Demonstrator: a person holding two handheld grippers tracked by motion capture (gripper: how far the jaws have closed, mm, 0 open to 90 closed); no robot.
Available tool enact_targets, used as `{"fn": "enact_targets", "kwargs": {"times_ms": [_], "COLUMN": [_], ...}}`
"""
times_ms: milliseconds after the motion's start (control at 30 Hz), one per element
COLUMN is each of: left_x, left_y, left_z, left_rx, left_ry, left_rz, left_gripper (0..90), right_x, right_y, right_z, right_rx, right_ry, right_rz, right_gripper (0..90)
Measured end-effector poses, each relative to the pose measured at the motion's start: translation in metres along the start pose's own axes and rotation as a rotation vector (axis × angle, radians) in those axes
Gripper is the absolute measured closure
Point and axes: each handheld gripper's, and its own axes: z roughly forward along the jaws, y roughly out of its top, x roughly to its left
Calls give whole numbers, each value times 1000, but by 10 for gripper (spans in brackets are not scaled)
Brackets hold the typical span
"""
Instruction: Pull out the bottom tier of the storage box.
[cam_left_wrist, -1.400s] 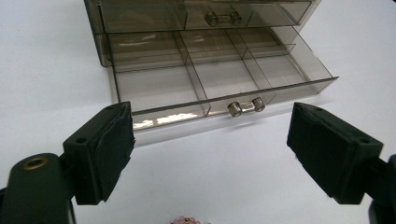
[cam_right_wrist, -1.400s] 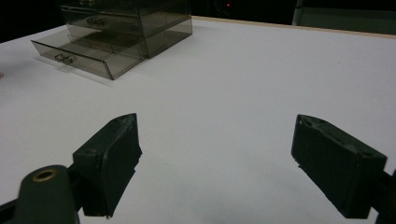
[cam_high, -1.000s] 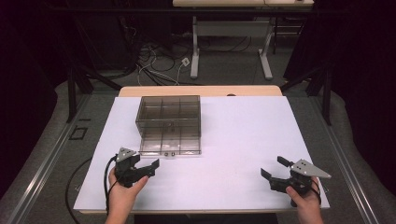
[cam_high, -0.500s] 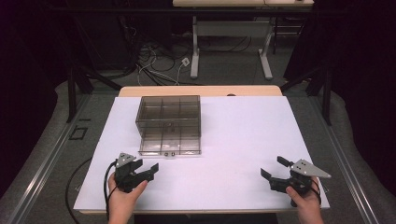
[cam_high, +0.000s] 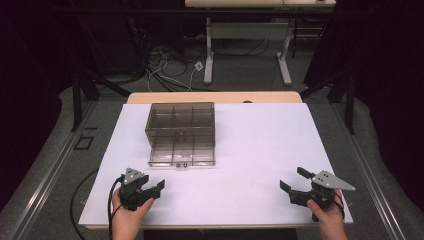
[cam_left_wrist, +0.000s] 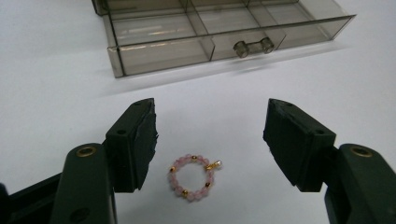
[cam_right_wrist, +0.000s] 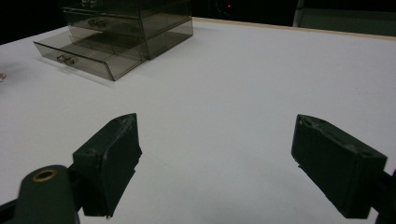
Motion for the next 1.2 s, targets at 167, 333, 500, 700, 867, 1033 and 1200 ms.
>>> {"fn": "enact_targets", "kwargs": {"times_ms": [167, 333, 500, 700, 867, 1033, 1200], "left_x": [7, 11, 13, 13, 14, 16, 16], "left_y": [-3, -5, -5, -6, -6, -7, -7], "left_z": [0, 0, -1, -1, 1, 3, 3], "left_rx": [23, 30, 43, 79, 96, 111, 117], "left_ry": [7, -10, -2, -8, 1, 16, 21], "left_rz": [-14, -46, -70, -103, -113, -119, -119], "left_gripper": [391, 456, 515, 600, 647, 676, 702], "right_x": [0, 0, 0, 0, 1, 1, 1], "right_y": [0, 0, 0, 0, 0, 0, 0], "right_z": [0, 0, 0, 0, 1, 2, 2], "right_rx": [0, 6, 7, 6, 9, 6, 5], "right_ry": [5, 7, 9, 10, 16, 16, 17], "right_rz": [-11, -5, -5, -8, -6, -6, -3], "right_gripper": [147, 147, 147, 147, 147, 147, 147]}}
